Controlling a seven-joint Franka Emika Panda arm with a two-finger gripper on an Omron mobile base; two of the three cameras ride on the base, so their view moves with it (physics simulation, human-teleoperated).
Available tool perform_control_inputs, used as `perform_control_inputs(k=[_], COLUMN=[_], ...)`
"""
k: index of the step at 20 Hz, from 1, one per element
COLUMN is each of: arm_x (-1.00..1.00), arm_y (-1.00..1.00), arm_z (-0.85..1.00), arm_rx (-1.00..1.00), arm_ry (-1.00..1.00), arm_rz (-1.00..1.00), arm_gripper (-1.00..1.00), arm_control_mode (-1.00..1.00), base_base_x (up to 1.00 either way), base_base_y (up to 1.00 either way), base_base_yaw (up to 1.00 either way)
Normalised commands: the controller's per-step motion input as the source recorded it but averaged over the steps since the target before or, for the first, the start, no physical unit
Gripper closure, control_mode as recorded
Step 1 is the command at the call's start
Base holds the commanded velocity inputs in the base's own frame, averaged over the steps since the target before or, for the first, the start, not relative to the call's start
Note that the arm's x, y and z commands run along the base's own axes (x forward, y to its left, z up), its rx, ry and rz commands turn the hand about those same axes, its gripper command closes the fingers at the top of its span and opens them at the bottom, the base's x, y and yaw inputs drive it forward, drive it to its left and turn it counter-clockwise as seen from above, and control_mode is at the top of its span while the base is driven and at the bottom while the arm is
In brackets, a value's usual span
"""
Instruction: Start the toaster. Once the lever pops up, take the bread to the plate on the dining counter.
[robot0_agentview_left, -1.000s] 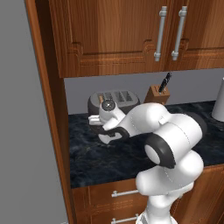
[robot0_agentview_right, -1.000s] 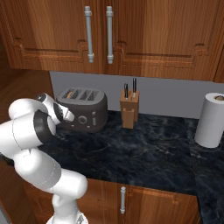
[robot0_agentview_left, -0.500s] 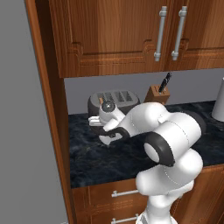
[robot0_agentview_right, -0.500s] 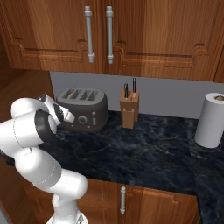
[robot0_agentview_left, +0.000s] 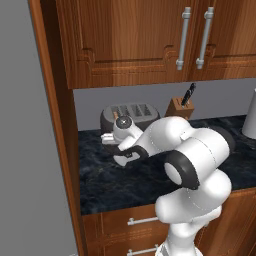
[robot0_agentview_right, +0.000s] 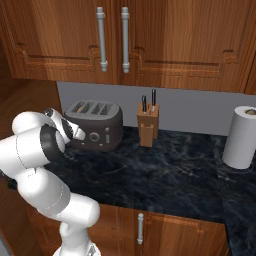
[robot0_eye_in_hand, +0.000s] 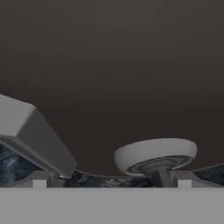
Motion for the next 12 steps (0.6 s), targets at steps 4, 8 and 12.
perform_control_inputs(k=[4, 8, 12], arm_x=[0.0, -0.01, -0.1], arm_y=[0.0, 0.0, 0.0], arm_z=[0.0, 0.0, 0.16], arm_rx=[0.0, 0.0, 0.0], arm_ry=[0.0, -0.02, -0.11], arm_rz=[0.0, 0.0, 0.0], arm_gripper=[-1.0, -1.0, -1.0], arm_control_mode=[-1.0, -1.0, -1.0], base_base_x=[0.0, 0.0, 0.0], base_base_y=[0.0, 0.0, 0.0], base_base_yaw=[0.0, 0.0, 0.0])
